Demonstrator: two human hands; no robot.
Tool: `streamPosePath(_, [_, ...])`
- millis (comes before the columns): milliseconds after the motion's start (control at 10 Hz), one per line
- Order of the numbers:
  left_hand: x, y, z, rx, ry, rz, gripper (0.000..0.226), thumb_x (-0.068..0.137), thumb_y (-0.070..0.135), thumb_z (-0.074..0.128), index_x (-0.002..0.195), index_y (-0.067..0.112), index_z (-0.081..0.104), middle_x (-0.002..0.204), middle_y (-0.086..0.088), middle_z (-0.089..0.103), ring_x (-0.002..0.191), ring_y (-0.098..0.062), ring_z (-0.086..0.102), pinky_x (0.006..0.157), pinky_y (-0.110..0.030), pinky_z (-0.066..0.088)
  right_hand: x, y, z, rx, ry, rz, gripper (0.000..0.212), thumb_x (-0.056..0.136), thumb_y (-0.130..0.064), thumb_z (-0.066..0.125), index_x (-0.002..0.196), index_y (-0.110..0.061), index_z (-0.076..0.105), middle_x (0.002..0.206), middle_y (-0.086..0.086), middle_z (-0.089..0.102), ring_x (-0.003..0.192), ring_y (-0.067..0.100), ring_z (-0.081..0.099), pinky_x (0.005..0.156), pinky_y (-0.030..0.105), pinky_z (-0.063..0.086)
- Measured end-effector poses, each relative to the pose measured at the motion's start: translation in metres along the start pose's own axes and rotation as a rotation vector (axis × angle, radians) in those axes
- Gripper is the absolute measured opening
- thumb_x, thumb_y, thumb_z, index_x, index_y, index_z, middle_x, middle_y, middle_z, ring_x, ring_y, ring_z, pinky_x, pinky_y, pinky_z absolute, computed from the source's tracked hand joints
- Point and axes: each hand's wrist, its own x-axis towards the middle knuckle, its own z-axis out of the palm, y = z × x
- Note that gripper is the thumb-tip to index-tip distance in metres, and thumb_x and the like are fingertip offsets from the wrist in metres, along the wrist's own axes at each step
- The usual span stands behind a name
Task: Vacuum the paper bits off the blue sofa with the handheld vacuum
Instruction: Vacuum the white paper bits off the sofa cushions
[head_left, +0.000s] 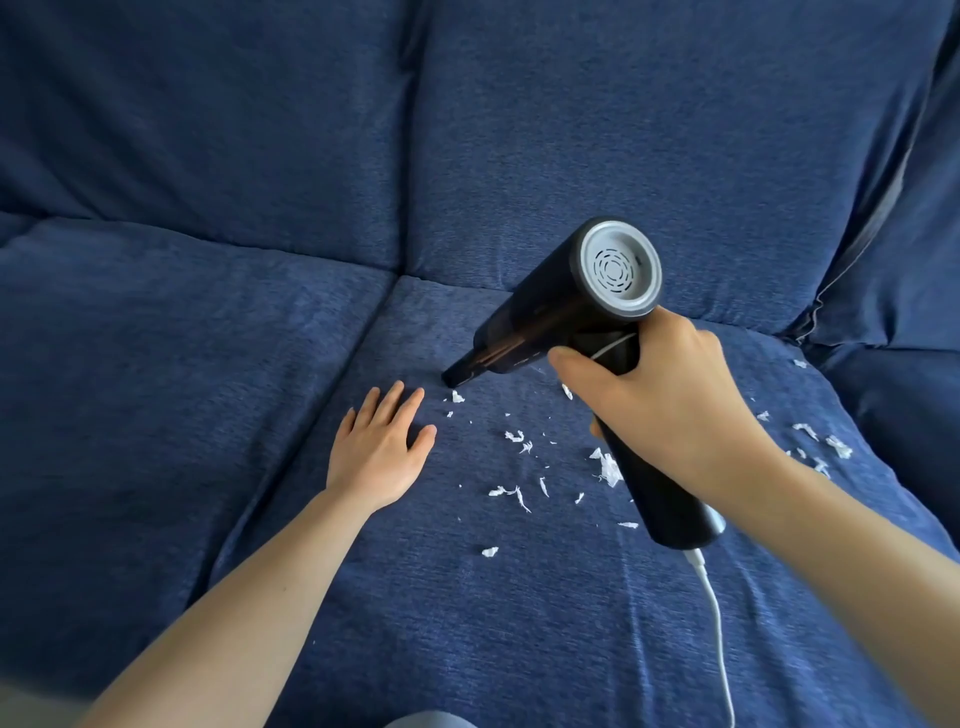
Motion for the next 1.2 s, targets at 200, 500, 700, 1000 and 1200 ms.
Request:
streamPosePath(200, [-0.009,0.001,-0.002,0.02,-0.024,0.002,0.059,0.096,0.056,0.02,0.151,0.038,0.009,0.161,0.009,0.001,0.149,-0.018,-0.002,0.121,-0.043,0.006,-0.016,-0.002,-0.015,0.001,0.0,-0.002,0.029,0.083,-0.042,0.068,0.071,-0.021,0.053,0.059,-0.005,0.064,0.074,0.01,0.061,0.054,0.008,0.038])
streamPosePath(500, [-0.017,0.0,-0.003,0.027,-0.028,-0.005,0.06,0.096,0.058,0.019,0.151,0.039,0.009,0.161,0.01,0.0,0.149,-0.018,-0.002,0.121,-0.043,0.007,-0.03,-0.003,-0.024,-0.006,0.021,-0.008,0.029,0.082,-0.044,0.066,0.071,-0.022,0.051,0.057,-0.004,0.064,0.071,0.008,0.063,0.054,0.008,0.04])
streamPosePath(700, [-0.017,0.0,-0.003,0.039,-0.022,-0.005,0.06,0.095,0.058,0.019,0.151,0.039,0.009,0.161,0.01,0.001,0.149,-0.018,-0.001,0.121,-0.044,0.008,-0.038,-0.003,-0.031,-0.011,-0.018,0.004,0.029,0.076,-0.049,0.064,0.07,-0.023,0.052,0.059,-0.004,0.065,0.071,0.01,0.064,0.055,0.009,0.041])
streamPosePath(1000, [-0.017,0.001,-0.003,0.043,-0.015,-0.007,0.06,0.095,0.059,0.019,0.151,0.039,0.009,0.161,0.01,0.001,0.149,-0.018,0.0,0.121,-0.043,0.008,-0.042,0.005,-0.033,-0.014,-0.004,0.012,0.03,0.077,-0.048,0.064,0.068,-0.022,0.05,0.051,0.0,0.065,0.063,0.006,0.063,0.055,0.006,0.043])
streamPosePath(1200, [-0.017,0.0,-0.001,0.043,-0.006,-0.005,0.059,0.096,0.058,0.021,0.151,0.039,0.011,0.161,0.009,0.004,0.149,-0.018,0.002,0.12,-0.043,0.009,-0.045,0.015,-0.042,-0.07,0.061,0.0,0.03,0.077,-0.05,0.062,0.069,-0.026,0.046,0.056,-0.007,0.062,0.079,0.023,0.066,0.062,0.017,0.043])
